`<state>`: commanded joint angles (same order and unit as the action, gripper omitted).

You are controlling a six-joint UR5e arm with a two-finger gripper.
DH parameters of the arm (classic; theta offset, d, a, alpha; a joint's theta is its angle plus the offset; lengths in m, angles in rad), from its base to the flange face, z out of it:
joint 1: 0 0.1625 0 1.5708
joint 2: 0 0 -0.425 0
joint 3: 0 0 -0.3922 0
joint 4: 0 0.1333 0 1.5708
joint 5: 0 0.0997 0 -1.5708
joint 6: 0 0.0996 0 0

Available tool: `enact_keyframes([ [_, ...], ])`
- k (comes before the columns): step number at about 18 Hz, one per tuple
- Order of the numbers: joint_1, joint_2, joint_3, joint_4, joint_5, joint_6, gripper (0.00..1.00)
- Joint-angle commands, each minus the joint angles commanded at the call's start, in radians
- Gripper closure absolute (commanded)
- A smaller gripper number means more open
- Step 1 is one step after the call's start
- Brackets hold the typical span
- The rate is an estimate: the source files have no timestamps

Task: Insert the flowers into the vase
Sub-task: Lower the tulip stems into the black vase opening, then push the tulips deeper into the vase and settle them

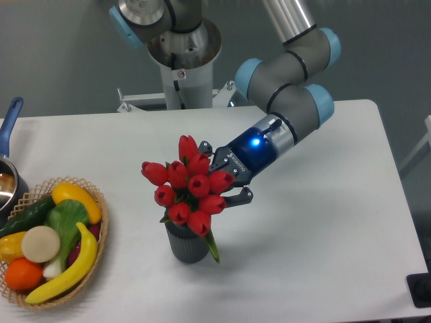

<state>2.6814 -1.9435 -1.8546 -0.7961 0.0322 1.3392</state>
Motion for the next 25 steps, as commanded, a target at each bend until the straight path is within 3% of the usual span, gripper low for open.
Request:
enact_keyframes([
  [11, 0.000, -0.041, -0.015, -0.002, 0.005, 0.037, 0.64],
  [25, 0.009, -0.049, -0.052, -0.003, 0.014, 0.049, 0.63],
])
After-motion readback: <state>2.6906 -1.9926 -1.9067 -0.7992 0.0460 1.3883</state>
